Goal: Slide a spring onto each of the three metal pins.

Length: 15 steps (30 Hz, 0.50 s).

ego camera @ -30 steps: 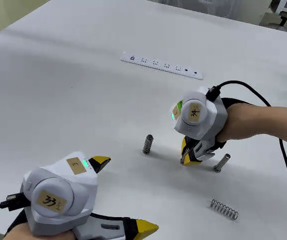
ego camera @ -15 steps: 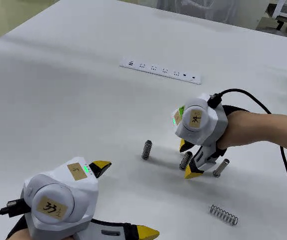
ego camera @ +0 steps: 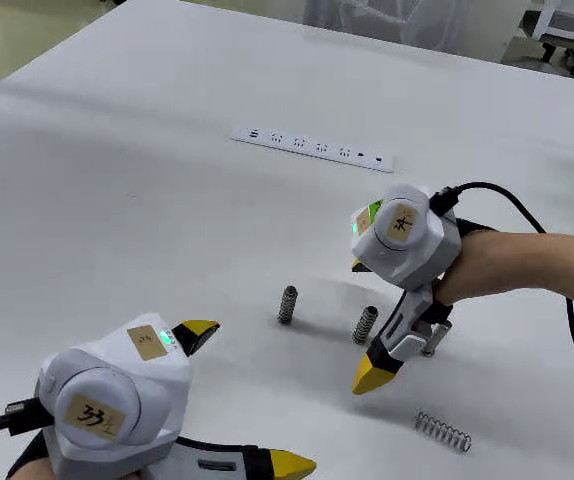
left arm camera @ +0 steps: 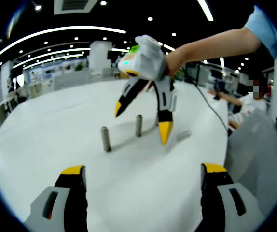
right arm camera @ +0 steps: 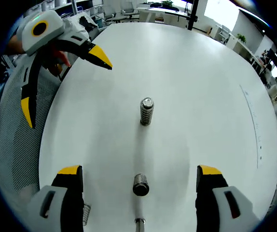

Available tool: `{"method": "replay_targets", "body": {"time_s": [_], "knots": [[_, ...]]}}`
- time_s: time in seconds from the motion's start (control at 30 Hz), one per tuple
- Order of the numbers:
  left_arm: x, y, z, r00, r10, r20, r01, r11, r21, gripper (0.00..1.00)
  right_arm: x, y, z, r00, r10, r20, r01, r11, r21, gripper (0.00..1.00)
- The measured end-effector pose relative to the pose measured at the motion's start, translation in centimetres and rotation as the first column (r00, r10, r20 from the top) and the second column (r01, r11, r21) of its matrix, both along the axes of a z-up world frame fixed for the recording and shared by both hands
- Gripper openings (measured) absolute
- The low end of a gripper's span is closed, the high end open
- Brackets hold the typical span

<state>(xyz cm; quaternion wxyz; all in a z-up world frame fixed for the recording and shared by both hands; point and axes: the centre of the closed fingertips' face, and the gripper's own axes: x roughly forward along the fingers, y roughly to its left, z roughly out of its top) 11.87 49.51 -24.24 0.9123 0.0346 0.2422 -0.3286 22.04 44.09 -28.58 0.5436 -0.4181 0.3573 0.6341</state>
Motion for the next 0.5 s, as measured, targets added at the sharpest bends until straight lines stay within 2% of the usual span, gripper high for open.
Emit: {"method": "replay_targets", "body": {"time_s": [0.3,0.4,0.5], "knots": [[0.2,0.2,0.2,1.0,-0.014,0.006,0.014,1.0,0.023,1.0,0.0,-1.0,0.9,0.998,-0.057,0.01,0.056,0.997,0.057,0.99],[0.3,0.2,0.4,1.0,-0.019,0.008,0.019,1.0,0.024,1.0,0.3,-1.4,1.6,0.996,-0.084,0.029,0.081,0.993,0.091,0.99],[0.4,0.2,0.7,1.0,-0.014,0.01,0.014,1.0,0.011,1.0,0.5,-1.8,2.6,0.99,-0.139,0.02,0.134,0.979,0.15,0.99]]}}
